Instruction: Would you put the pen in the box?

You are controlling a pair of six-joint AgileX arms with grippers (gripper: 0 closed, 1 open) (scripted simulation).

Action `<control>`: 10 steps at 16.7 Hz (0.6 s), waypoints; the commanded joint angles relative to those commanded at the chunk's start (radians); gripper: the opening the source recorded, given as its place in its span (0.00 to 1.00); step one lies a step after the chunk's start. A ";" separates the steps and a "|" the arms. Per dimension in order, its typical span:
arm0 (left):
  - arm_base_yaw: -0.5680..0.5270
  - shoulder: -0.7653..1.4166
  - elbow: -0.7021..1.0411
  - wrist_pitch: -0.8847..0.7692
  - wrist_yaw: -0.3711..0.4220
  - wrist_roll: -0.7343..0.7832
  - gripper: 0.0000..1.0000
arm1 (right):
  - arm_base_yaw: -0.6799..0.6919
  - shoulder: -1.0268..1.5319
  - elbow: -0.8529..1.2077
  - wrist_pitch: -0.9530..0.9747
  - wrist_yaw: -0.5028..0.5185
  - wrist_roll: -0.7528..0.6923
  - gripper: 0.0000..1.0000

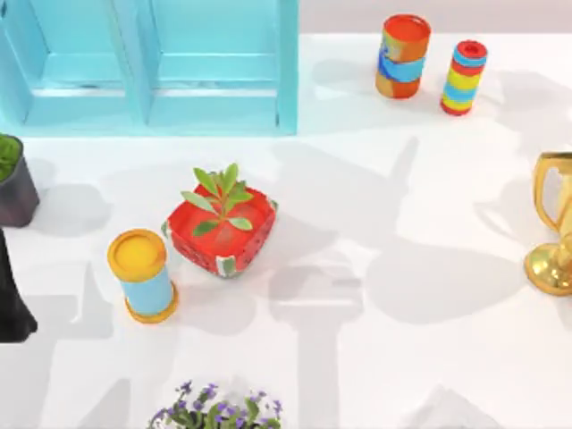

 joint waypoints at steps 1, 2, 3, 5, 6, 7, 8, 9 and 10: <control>0.000 0.000 0.000 0.000 0.000 0.000 1.00 | -0.076 0.006 -0.015 -0.018 0.014 0.086 0.00; 0.000 0.000 0.000 0.000 0.000 0.000 1.00 | -0.148 0.016 -0.036 -0.042 0.026 0.162 0.00; 0.000 0.000 0.000 0.000 0.000 0.000 1.00 | -0.216 0.029 -0.060 -0.069 0.036 0.228 0.00; 0.000 0.000 0.000 0.000 0.000 0.000 1.00 | -0.341 0.056 -0.114 -0.126 0.049 0.332 0.00; 0.000 0.000 0.000 0.000 0.000 0.000 1.00 | -0.392 0.068 -0.139 -0.153 0.053 0.371 0.00; 0.000 0.000 0.000 0.000 0.000 0.000 1.00 | -0.434 0.079 -0.158 -0.176 0.055 0.402 0.00; 0.000 0.000 0.000 0.000 0.000 0.000 1.00 | -0.465 0.086 -0.172 -0.193 0.055 0.427 0.00; 0.000 0.000 0.000 0.000 0.000 0.000 1.00 | -0.485 0.089 -0.179 -0.203 0.055 0.442 0.00; 0.000 0.000 0.000 0.000 0.000 0.000 1.00 | -0.495 0.090 -0.181 -0.207 0.055 0.450 0.00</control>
